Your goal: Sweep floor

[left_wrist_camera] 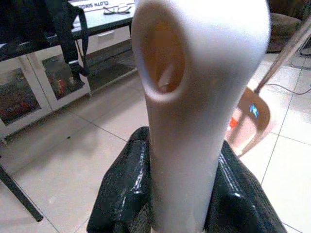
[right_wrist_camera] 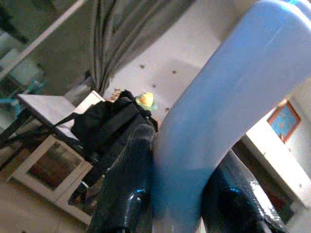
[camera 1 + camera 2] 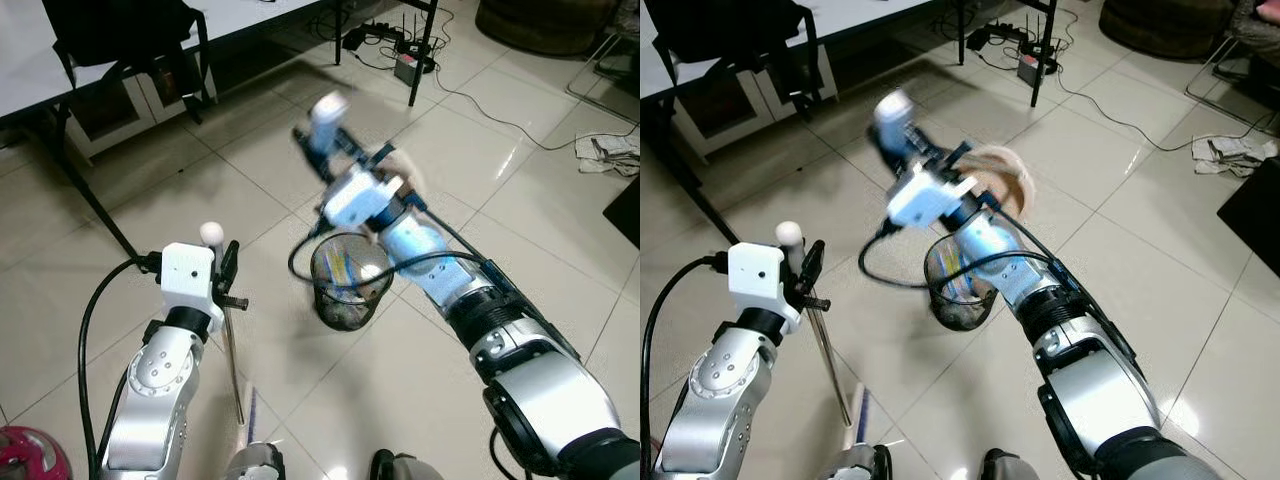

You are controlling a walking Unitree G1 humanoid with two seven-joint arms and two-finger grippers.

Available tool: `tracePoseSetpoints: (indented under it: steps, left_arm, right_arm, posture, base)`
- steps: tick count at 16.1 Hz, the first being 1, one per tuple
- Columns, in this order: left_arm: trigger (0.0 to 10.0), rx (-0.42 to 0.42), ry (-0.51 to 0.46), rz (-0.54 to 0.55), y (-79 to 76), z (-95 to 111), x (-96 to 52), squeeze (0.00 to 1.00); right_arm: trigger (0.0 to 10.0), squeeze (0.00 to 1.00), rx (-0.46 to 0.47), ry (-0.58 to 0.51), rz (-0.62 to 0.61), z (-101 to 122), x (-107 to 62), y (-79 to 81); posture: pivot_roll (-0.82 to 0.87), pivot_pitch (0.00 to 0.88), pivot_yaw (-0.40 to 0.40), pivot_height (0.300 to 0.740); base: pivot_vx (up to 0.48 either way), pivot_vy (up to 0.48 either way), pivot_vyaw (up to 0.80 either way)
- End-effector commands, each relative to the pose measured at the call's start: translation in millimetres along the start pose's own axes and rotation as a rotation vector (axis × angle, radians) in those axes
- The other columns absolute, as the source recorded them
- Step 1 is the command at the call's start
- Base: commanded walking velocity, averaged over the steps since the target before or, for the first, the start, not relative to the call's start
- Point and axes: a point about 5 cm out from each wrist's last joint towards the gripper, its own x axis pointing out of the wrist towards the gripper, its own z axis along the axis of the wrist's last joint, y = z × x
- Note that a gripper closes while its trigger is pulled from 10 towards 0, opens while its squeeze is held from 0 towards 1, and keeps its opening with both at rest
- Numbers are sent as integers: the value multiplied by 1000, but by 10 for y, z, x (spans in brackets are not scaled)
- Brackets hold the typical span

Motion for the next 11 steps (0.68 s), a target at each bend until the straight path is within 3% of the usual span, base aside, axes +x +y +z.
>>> tracePoseSetpoints:
  steps: [1,2,4,5,7,10,11]
  left_arm:
    - [10000,11,-14,-6,-12,42,22,0]
    - [10000,11,-14,-9,-16,41,29,0]
    - [10000,12,-15,-16,-17,37,75,0]
    - [10000,7,-17,-18,-10,39,96,0]
    - [10000,-1,-18,-15,25,63,142,0]
    - [10000,55,-8,0,64,85,131,0]
    - [10000,76,-17,8,89,117,129,0]
  right_arm:
    - [10000,0,-37,-57,12,66,1,-26]
    - [10000,0,-50,-48,6,47,-32,-35]
    - [10000,0,-78,2,-118,-9,-112,-269]
    - [10000,0,-60,22,-240,-3,-116,-496]
    - [10000,0,82,42,-469,78,-116,-872]
    - [10000,0,340,46,-630,242,-146,-1010]
    - [10000,0,338,30,-645,311,-161,-1030]
  posture:
    - [111,132,34,740]
    - [109,130,36,740]
    - [90,112,42,740]
    - [77,104,44,740]
    - [28,88,59,740]
    - [9,63,56,740]
    - [9,54,50,740]
  base:
    - [0,0,0]
    - [0,0,0]
    - [0,0,0]
    - [0,0,0]
    - [0,0,0]
    - [0,0,0]
    - [0,0,0]
